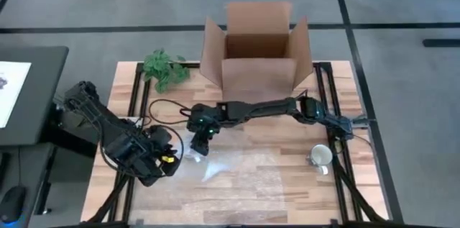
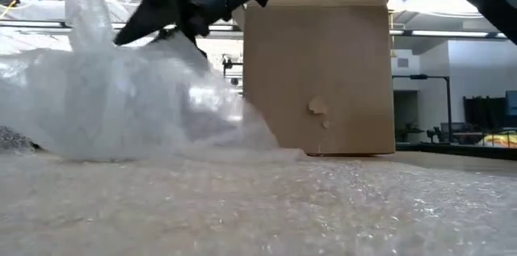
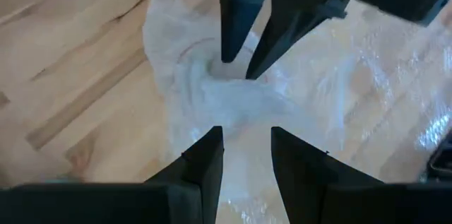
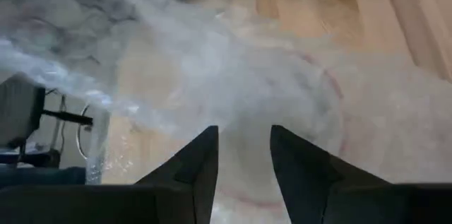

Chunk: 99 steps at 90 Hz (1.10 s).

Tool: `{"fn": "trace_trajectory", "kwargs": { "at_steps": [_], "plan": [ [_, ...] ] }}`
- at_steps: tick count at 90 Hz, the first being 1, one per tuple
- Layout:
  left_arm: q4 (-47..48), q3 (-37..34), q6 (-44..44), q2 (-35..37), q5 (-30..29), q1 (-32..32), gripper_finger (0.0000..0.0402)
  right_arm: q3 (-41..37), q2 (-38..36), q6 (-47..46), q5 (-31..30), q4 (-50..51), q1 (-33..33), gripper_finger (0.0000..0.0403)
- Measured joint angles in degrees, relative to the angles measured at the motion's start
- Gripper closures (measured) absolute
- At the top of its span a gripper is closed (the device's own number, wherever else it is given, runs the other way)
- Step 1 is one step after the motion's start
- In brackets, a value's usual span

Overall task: Wrap mug
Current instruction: Wrap the white mug with bubble wrap

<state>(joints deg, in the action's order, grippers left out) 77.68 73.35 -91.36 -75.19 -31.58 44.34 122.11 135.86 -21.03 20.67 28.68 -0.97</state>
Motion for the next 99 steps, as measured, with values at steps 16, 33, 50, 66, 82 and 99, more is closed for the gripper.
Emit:
{"fn": "trace_trajectory", "kwargs": {
  "at_steps": [16,33,50,66,82,99],
  "plan": [
    [4.3,-0.1,-5.1,-0.1,1.6,1.6,0.0304,1.9,1.6,0.2,0.0,3.0,0.1,0.0285],
    [3.2,-2.9,-6.7,-0.2,-4.3,1.6,0.0304,2.1,0.3,0.5,0.0,5.0,1.3,0.0285],
    [-3.5,-8.7,-7.4,-0.3,-9.7,0.4,0.0304,5.3,-2.4,3.5,0.1,13.7,2.8,0.0285],
    [-11.7,-14.5,-6.4,-0.3,-10.6,-1.7,0.0304,6.7,-6.7,5.5,0.2,19.6,3.4,0.0285],
    [-20.3,-20.9,-5.3,-0.3,-10.9,-4.7,0.0304,6.8,-12.7,7.9,0.1,23.0,3.7,0.0285],
    [-29.4,-27.7,-4.8,-0.2,-10.1,-9.2,0.0304,6.8,-17.1,8.2,-2.4,25.3,3.3,0.0285]
  ]
}}
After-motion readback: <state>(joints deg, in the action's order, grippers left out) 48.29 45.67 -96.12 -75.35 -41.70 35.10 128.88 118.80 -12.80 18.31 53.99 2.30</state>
